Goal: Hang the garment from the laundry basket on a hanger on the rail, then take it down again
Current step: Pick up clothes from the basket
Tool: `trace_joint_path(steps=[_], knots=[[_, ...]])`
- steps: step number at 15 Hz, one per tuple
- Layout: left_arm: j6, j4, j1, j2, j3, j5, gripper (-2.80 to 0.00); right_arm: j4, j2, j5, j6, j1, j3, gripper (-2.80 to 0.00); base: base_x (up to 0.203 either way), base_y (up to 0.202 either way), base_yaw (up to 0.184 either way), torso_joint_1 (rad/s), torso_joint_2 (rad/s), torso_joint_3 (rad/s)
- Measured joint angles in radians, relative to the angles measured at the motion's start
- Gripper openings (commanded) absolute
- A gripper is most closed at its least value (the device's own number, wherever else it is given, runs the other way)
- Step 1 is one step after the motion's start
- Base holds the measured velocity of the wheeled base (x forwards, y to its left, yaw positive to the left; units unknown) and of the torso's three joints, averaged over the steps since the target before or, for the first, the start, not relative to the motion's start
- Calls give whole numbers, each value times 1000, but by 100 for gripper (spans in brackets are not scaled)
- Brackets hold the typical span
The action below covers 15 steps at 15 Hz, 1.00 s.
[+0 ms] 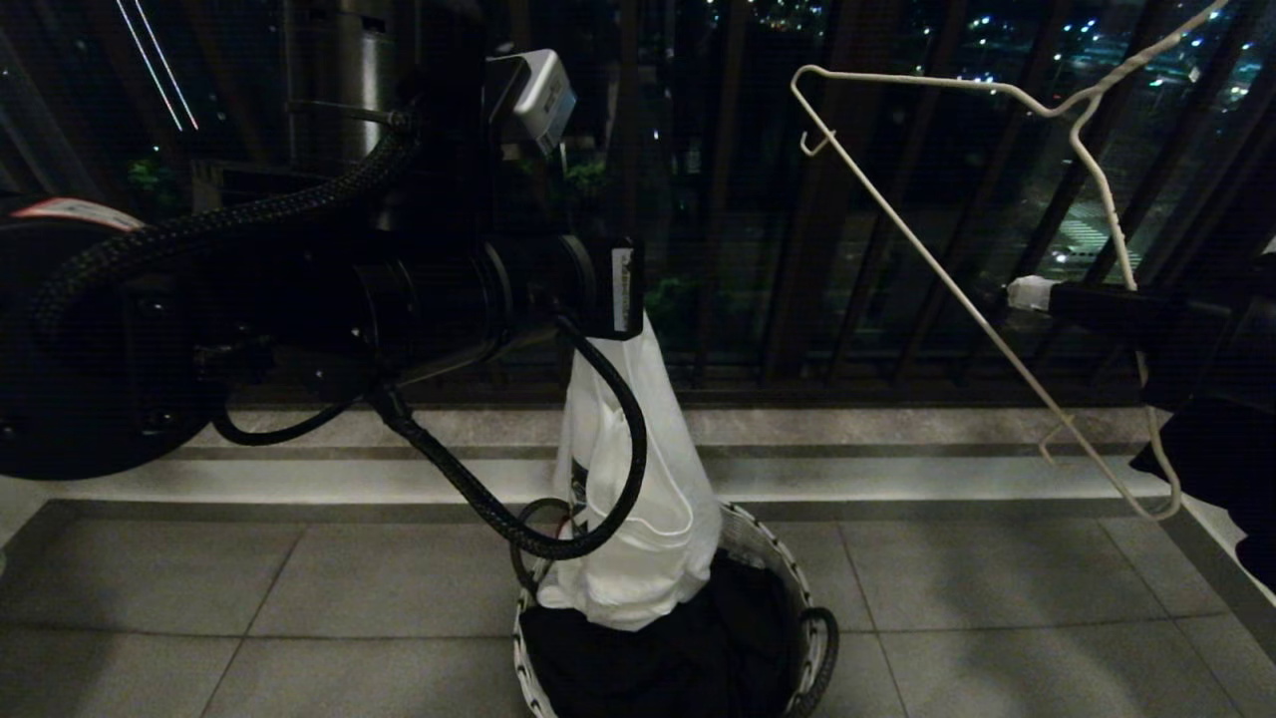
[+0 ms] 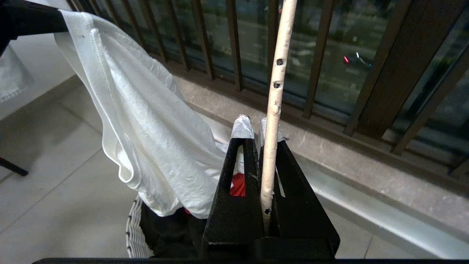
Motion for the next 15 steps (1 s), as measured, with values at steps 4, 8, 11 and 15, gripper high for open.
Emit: trace_joint_path(steps=[4,8,11,15], knots=[[0,0,0,4,1,1,-280,0,0,0,0,-1,0,-280,0,0,0,1,3,204],[10,0,0,2,6,1,-280,0,0,0,0,-1,0,-280,0,0,0,3,3,201],[10,0,0,3,7,1,-280,0,-1,0,0,-1,0,-280,0,0,0,3,3,206],[9,-1,-1,3,8,0,-280,-2,-3,0,0,0,0,-280,0,0,0,-2,-20,118]])
